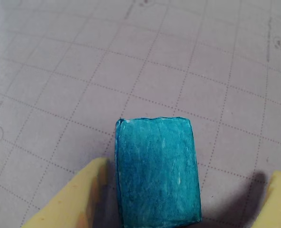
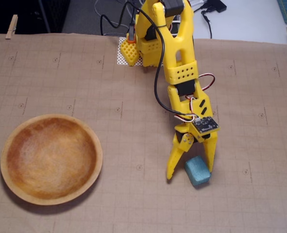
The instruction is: Grasp a blue block and put it in the bowl.
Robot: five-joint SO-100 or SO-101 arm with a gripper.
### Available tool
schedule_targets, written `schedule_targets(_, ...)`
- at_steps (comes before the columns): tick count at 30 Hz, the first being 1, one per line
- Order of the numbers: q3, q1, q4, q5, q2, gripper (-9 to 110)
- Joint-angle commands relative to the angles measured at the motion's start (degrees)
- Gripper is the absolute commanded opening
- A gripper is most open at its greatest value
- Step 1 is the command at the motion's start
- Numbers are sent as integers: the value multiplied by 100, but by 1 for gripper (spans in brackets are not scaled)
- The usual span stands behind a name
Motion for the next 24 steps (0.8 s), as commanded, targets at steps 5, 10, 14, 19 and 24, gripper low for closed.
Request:
schedule_targets(5,-176,-26,-97,44,167,40)
schedule_targets(10,-149,-26,-88,35,167,28)
schedule_targets(14,-123,-35,-70,18,299,20)
schedule_targets(19,-114,-35,-62,-237,316,15)
schedule_targets(24,-123,-26,-62,-422,334,8)
